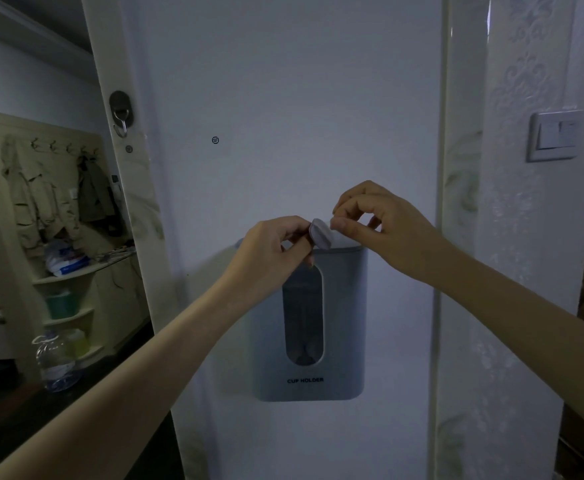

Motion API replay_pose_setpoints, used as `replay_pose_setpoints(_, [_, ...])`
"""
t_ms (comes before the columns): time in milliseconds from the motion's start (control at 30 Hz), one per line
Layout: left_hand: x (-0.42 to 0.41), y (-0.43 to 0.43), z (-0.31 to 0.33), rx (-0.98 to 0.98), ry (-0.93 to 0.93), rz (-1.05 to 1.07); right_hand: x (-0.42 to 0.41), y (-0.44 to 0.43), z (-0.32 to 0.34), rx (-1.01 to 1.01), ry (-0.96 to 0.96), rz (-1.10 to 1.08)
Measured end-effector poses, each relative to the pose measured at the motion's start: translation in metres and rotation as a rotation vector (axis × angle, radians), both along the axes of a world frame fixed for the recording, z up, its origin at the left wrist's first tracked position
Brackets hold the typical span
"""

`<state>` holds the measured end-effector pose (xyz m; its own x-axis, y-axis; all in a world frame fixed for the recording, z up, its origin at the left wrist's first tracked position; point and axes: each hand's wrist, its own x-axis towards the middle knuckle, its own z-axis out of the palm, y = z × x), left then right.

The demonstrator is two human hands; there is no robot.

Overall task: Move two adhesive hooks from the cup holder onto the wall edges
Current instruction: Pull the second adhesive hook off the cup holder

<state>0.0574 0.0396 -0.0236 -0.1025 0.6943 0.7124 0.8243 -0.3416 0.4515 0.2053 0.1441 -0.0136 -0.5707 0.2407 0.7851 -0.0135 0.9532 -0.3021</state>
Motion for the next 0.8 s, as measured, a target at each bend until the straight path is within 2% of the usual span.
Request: replay_pose_setpoints(800, [0.025,-0.019,-0.006,-0.028,-0.038,0.016,0.041,0.004,-0.001,-0.05,0.06,-0.097])
